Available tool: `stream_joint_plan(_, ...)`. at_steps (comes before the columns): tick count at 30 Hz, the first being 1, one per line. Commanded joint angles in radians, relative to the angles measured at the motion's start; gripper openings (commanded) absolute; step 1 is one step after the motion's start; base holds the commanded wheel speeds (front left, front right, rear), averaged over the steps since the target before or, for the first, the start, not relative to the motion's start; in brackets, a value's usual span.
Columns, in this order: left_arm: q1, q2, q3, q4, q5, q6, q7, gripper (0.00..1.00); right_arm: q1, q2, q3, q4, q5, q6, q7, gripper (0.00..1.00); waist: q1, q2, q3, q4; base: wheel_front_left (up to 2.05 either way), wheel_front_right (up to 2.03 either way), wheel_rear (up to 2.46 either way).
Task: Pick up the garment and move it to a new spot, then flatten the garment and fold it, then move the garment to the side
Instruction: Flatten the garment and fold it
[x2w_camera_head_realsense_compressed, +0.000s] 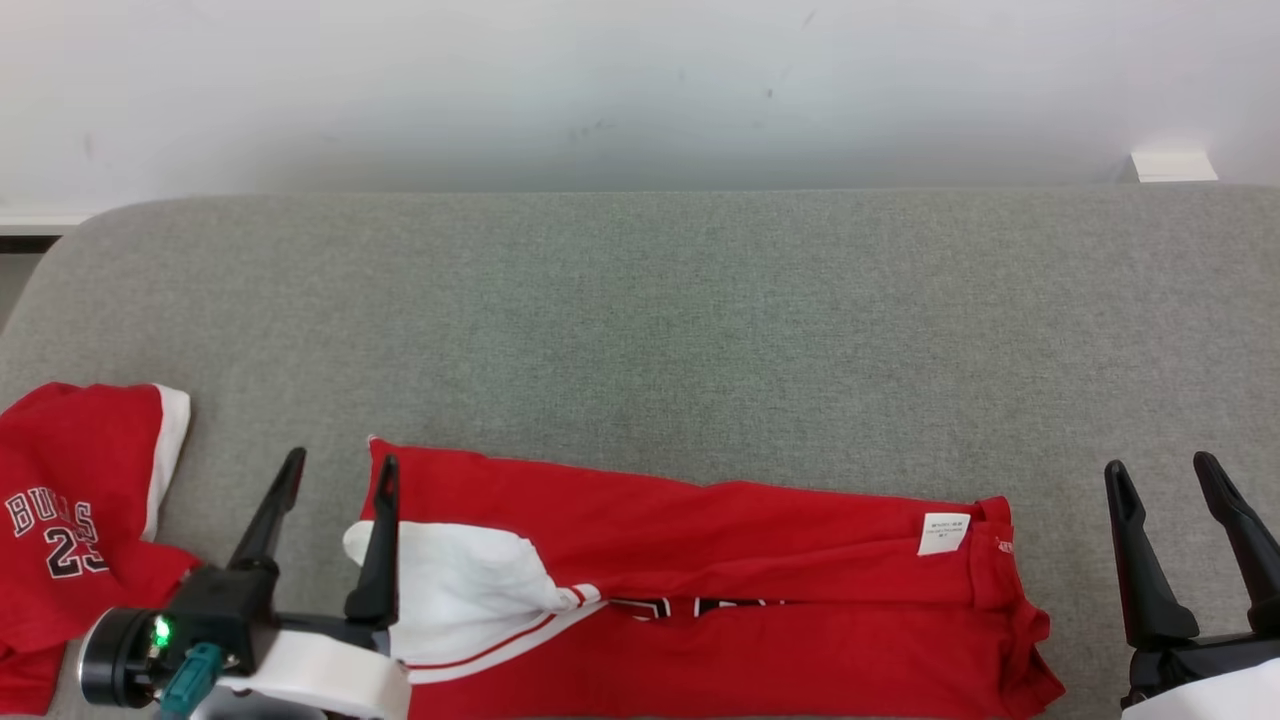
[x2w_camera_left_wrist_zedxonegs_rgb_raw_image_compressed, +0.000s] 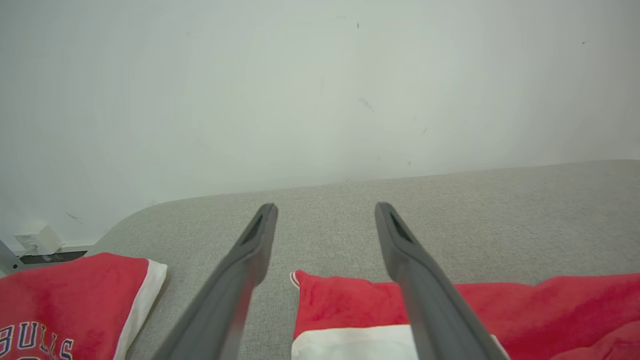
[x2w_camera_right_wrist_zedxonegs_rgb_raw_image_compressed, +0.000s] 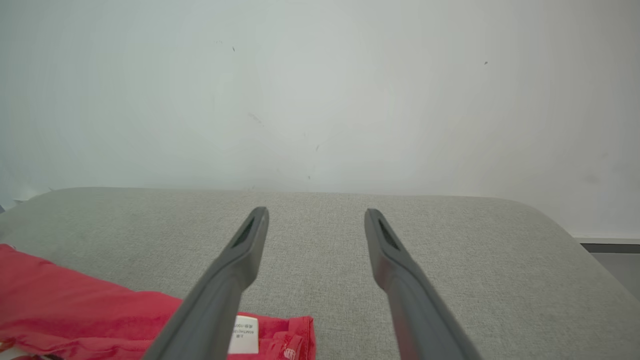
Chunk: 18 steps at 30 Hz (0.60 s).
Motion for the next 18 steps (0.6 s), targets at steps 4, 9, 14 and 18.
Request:
stream_joint_plan(4, -0.022, 0.011, 0.003, 0.008, 0.003, 0.002, -0.008, 1.0, -0.013, 0.008, 0.001, 0.005, 0.001, -0.002, -0.003, 1.0, 0.0, 0.0, 0.003, 0.006, 0.0, 0.0, 0.0)
stream_joint_plan(9, -0.03, 0.011, -0.001, 0.009, 0.003, 0.002, -0.013, 1.0, -0.012, 0.002, -0.009, 0.039, 0.014, -0.002, 0.008, 1.0, 0.0, 0.0, 0.007, 0.011, 0.0, 0.0, 0.0)
stream_joint_plan(14, -0.048, 0.0, -0.014, 0.01, -0.009, -0.008, -0.014, 1.0, -0.004, -0.03, 0.001, 0.172, 0.047, -0.002, 0.015, 1.0, 0.0, 0.0, 0.031, 0.026, 0.0, 0.0, 0.0)
stream_joint_plan(18, -0.065, -0.006, -0.025, 0.017, -0.011, -0.013, -0.022, 1.0, -0.032, -0.043, 0.047, 0.322, 0.093, -0.002, -0.007, 1.0, 0.0, 0.0, 0.054, 0.038, 0.0, 0.0, 0.0)
